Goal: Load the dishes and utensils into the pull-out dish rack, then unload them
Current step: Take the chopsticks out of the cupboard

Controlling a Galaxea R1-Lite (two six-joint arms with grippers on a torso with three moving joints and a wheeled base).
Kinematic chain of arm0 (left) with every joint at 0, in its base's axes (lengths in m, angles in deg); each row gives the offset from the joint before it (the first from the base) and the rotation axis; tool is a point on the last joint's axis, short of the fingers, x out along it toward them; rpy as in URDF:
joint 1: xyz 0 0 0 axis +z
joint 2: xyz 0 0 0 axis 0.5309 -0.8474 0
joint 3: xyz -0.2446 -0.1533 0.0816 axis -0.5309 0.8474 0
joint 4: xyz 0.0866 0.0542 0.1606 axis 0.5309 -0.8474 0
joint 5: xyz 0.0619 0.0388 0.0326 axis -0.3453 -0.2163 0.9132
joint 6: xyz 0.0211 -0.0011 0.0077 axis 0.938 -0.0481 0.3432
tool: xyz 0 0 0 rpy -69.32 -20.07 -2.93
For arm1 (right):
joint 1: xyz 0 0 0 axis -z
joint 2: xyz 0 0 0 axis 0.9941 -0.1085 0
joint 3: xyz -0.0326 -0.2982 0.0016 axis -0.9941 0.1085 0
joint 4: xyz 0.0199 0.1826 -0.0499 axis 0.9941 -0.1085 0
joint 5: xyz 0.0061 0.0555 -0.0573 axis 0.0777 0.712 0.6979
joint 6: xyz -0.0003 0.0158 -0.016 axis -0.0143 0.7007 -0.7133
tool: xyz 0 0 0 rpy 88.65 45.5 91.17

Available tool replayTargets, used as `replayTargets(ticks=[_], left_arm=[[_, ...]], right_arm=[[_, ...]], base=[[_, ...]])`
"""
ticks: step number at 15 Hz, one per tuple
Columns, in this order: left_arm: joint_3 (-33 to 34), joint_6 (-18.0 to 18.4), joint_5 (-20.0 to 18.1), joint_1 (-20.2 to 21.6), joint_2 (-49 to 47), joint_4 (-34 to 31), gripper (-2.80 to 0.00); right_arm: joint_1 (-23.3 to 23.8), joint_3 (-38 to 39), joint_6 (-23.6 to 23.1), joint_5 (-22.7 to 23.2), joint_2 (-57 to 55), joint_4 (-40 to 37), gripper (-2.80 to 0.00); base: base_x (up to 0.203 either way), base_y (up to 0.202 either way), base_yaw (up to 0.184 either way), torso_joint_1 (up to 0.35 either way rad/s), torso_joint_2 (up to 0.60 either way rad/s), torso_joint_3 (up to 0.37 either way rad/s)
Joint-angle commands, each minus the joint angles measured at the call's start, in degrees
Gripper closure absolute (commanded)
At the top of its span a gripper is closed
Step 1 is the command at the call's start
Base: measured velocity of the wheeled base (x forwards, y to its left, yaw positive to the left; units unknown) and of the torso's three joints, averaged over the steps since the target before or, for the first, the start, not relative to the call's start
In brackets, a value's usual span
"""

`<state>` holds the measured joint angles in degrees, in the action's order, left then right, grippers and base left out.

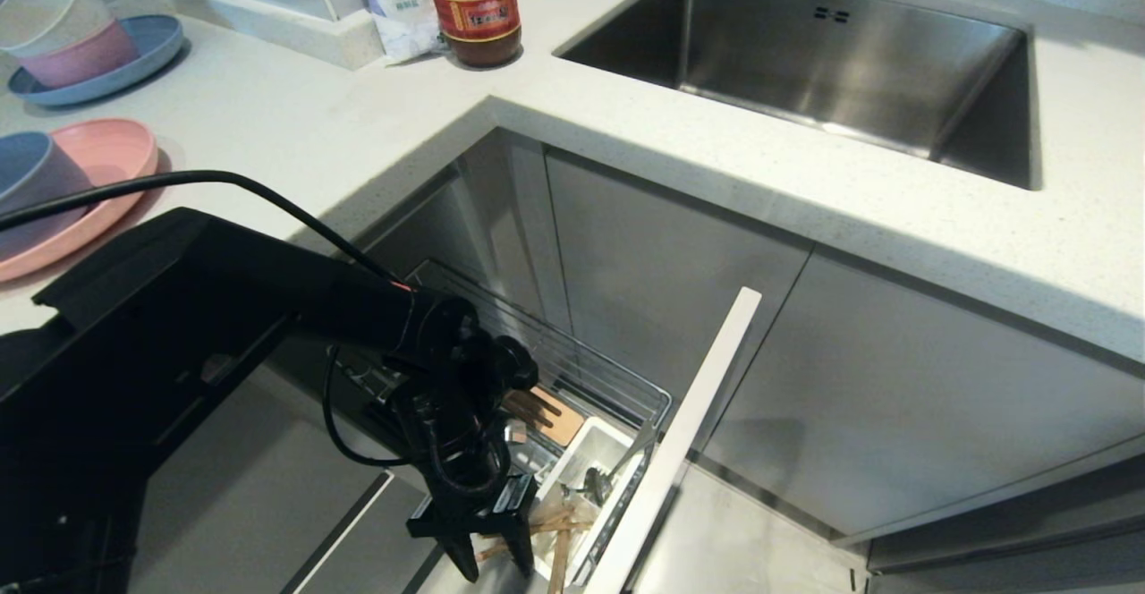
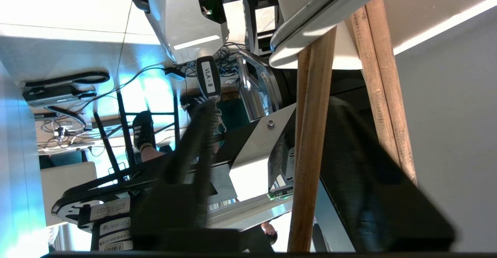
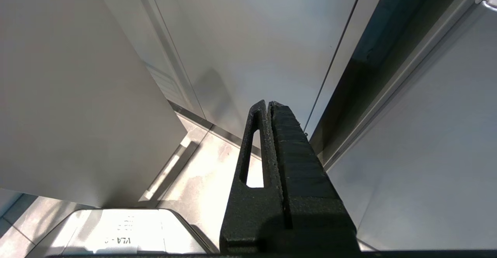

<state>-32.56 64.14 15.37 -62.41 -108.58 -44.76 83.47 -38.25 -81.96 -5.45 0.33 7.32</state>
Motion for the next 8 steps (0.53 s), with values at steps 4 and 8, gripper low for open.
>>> replayTargets(ticks=[4,8], left_arm=[[0.1,-0.1,-0.2,-0.1,0.3,-0.3,0.0],[0.1,-0.2,-0.2,-0.2,0.4,-0.4,0.0]], right_arm=[[0.0,0.1,0.0,0.0,0.2,0.0,0.0],[0.0,0.1,0.0,0.0,0.2,0.0,0.0]], base=[[0.0,0.0,0.0,0.0,0.0,0.0],[0.0,0.0,0.0,0.0,0.0,0.0]])
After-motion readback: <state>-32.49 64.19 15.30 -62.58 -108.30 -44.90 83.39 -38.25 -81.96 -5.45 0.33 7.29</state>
